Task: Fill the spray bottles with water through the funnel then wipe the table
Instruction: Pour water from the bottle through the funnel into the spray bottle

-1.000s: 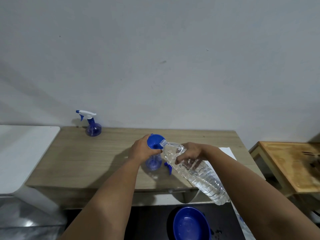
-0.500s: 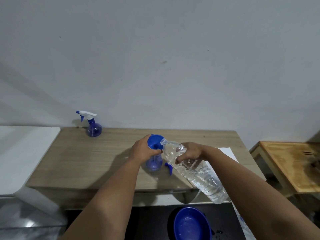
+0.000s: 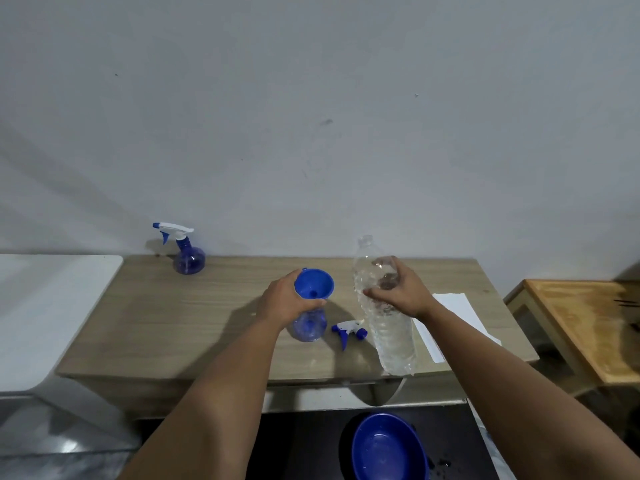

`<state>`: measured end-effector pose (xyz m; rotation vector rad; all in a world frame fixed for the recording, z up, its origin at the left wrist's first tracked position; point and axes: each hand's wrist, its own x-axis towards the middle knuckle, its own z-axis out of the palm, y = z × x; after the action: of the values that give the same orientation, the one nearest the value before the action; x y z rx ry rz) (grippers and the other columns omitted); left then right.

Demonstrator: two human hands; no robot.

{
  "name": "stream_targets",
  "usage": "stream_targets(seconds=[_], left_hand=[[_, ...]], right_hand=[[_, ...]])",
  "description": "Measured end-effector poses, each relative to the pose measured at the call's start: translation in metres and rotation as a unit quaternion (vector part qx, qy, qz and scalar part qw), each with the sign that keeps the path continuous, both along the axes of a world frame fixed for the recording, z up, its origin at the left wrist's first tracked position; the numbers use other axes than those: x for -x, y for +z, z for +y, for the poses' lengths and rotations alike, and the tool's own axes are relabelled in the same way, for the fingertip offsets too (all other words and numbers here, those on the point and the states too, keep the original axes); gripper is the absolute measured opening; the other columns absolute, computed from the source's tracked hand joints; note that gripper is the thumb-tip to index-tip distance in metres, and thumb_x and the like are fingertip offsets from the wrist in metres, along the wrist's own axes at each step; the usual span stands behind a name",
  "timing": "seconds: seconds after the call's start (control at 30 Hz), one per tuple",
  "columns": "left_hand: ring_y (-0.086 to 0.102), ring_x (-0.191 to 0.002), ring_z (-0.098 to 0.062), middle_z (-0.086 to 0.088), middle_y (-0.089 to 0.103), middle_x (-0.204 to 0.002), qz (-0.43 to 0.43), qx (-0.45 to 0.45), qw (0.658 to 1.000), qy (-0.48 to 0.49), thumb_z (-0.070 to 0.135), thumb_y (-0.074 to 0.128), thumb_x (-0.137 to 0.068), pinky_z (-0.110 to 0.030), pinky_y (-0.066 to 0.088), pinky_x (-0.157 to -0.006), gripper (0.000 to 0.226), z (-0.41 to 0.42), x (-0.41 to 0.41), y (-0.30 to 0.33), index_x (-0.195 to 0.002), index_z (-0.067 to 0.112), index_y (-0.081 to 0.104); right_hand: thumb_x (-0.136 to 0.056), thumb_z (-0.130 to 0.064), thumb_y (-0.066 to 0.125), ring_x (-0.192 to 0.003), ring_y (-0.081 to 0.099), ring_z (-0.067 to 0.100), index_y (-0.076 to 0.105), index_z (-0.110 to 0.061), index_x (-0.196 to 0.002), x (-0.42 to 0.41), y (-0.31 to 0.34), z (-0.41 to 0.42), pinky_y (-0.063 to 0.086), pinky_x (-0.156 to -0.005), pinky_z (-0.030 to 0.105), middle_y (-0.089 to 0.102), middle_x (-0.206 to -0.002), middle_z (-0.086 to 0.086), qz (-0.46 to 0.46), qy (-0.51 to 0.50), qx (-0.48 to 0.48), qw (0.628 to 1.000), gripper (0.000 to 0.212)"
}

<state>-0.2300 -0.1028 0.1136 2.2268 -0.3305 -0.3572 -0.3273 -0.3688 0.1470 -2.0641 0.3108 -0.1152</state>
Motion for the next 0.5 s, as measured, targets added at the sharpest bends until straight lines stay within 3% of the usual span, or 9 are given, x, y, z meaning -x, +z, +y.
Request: stream_targets(seconds=[0.1,0.17,0.33,0.5], left_hand=[[0.067,-0.103,-0.011,0.018,0.069,-0.116,-0.006,-0.005,1.000,-0.005,0.070,0.085,-0.048,-0.040,0.058,-0.091,0.098,0.000,0.001,0.002,-0.137,0.040,0.056],[0.067,-0.101,-0.010,0.019,0.070,-0.111,-0.008,-0.003,1.000,-0.006,0.069,0.085,-0.049,-0.039,0.058,-0.090,0.092,-0.001,0.002,0.002,-0.132,0.042,0.058],[0.067,-0.102,-0.010,0.019,0.070,-0.113,-0.003,-0.001,1.000,0.003,0.074,0.084,-0.045,-0.039,0.059,-0.091,0.097,-0.002,-0.002,-0.005,-0.133,0.042,0.058],[0.068,-0.102,-0.006,0.022,0.071,-0.109,-0.009,0.034,0.999,0.013,0.061,0.091,-0.050,-0.032,0.057,-0.091,0.089,-0.006,-0.003,-0.011,-0.131,0.038,0.063]], right_hand=[[-0.068,-0.035,0.096,-0.095,0.076,0.034,0.060,-0.036,-0.121,-0.013,0.007,-0.009,0.066,-0.082,0.046,0.074,-0.107,0.018,-0.049,-0.041,-0.001,0.998,0.064],[-0.074,-0.024,0.096,-0.094,0.076,0.030,0.057,-0.032,-0.125,-0.023,0.011,-0.015,0.065,-0.078,0.035,0.073,-0.108,0.019,-0.074,-0.064,-0.008,0.995,0.065],[-0.075,-0.031,0.094,-0.092,0.073,0.008,0.053,-0.035,-0.128,-0.048,0.010,-0.022,0.057,-0.089,0.032,0.072,-0.100,0.000,-0.111,-0.119,-0.012,0.987,0.067],[-0.076,-0.034,0.092,-0.099,0.066,0.012,0.049,-0.034,-0.131,-0.069,-0.016,-0.021,0.050,-0.088,0.031,0.065,-0.105,-0.004,-0.118,-0.166,-0.016,0.979,0.070]])
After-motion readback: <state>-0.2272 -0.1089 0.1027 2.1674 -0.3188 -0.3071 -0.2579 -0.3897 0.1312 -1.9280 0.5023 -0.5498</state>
